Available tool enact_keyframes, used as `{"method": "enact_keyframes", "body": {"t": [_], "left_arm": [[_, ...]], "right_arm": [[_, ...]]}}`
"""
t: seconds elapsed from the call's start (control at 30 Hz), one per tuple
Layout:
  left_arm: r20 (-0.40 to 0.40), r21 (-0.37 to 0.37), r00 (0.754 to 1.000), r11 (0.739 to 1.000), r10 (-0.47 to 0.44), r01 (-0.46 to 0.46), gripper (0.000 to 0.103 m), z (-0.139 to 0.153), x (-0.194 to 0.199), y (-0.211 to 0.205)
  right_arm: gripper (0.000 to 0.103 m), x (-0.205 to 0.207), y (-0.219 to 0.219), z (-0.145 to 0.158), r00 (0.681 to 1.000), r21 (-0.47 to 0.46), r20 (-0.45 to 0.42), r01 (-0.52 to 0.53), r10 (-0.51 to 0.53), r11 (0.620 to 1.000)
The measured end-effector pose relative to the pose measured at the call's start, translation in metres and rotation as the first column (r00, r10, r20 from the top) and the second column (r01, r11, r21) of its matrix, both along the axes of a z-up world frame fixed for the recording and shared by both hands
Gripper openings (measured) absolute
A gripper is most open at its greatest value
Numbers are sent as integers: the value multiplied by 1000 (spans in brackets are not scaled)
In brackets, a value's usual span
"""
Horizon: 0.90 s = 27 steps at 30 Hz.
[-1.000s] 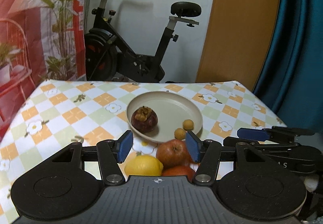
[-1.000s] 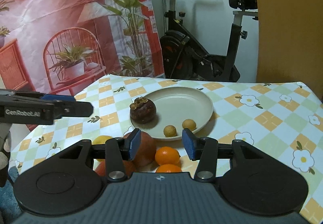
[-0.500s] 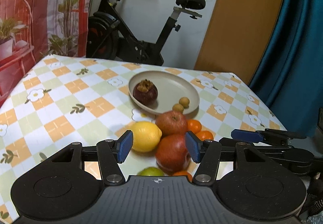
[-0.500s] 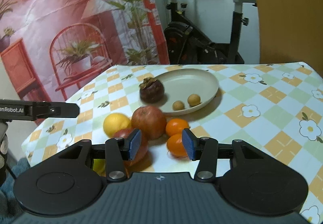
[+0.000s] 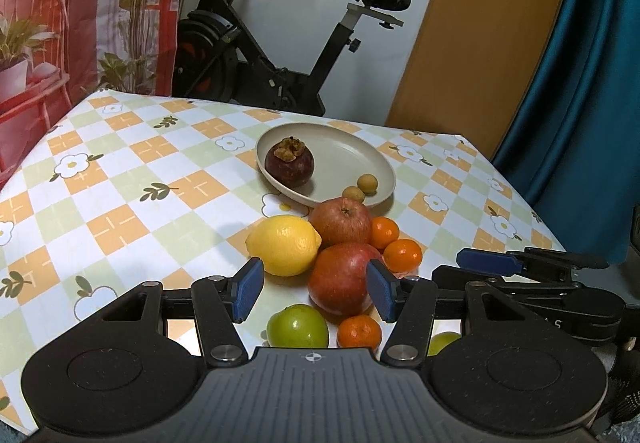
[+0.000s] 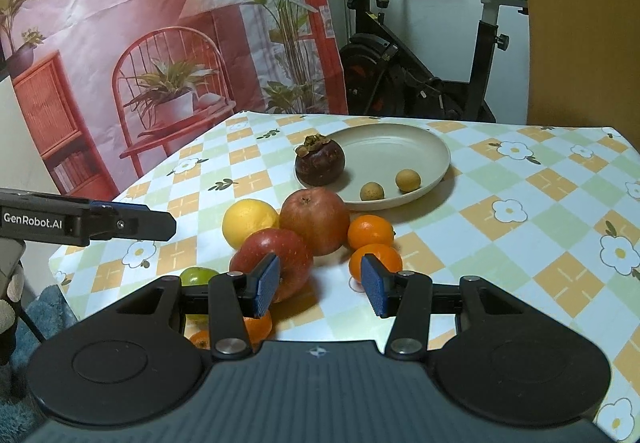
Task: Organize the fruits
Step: 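Lift the left tool away from the plate back over the fruits, then close the left gripper on the red apple beside the plate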
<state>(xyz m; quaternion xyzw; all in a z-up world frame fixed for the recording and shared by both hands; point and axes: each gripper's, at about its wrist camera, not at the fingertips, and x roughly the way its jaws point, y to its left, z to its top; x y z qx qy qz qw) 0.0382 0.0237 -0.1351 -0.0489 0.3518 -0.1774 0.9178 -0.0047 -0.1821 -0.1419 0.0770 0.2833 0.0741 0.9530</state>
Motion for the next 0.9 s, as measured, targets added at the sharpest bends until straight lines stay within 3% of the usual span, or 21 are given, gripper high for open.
{"method": "enact_keyframes", "body": {"t": [0.23, 0.37, 0.5, 0.9], "left_arm": [[-45, -26, 999, 999, -22, 21, 59, -6, 12, -2], [-85, -47, 996, 999, -31, 27, 59, -10, 27, -4], [-134, -68, 990, 997, -44, 36, 60, -17, 42, -9], [-267, -161, 962, 987, -55, 12, 60, -44, 68, -17]], "right_arm": [[49, 7, 6, -5, 999, 22, -22, -31, 31, 999], [69, 22, 15, -10, 995, 28, -51, -80, 81, 996], [75, 41, 23, -18, 990, 15, -84, -111, 112, 994], [75, 76, 27, -32, 968, 36, -173, -176, 180, 984]]}}
